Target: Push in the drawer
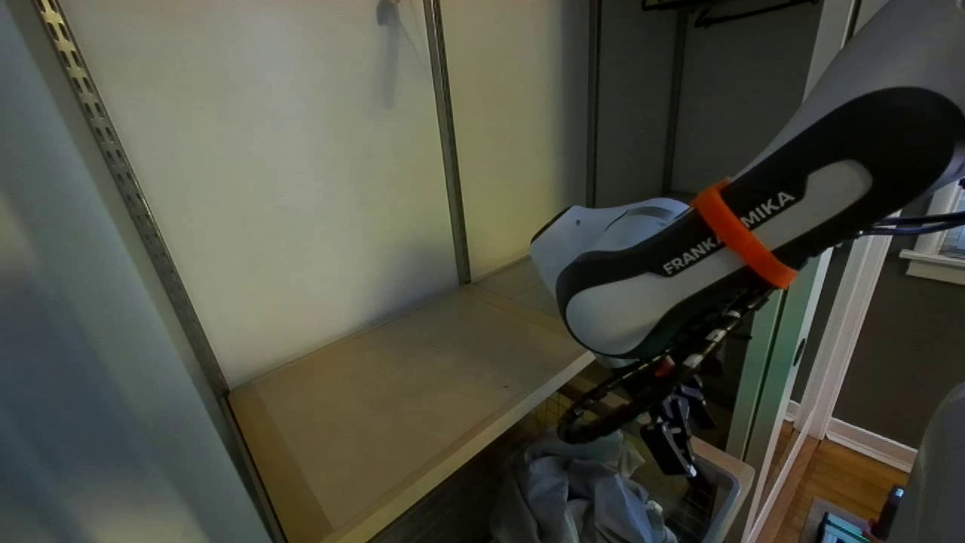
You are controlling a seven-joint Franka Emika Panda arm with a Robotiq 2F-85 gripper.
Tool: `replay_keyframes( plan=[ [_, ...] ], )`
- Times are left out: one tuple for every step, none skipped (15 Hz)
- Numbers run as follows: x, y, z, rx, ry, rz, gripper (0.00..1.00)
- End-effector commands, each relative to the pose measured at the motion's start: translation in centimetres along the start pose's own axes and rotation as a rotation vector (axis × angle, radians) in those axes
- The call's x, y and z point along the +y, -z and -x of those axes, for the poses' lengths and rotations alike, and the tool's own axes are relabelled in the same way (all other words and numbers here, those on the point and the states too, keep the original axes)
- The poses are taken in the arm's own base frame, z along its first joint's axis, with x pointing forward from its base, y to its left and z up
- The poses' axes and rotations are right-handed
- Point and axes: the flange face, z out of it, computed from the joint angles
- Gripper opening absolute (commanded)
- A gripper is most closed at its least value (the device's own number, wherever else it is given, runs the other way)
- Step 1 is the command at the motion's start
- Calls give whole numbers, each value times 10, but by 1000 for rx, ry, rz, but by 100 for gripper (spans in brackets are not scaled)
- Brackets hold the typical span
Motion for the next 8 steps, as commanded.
replay_keyframes(
  plan=[
    [22, -7, 1, -7, -10, 28, 100],
    [27, -8, 0, -7, -23, 40, 100],
    [33, -9, 0, -2, -42, 46, 100],
    [39, -9, -1, 1, -62, 66, 100],
    [29, -4, 2, -5, -37, 39, 100],
    [34, -5, 1, -2, -44, 46, 100],
    [36, -5, 1, 0, -47, 47, 100],
    [37, -6, 1, -2, -49, 48, 100]
  ],
)
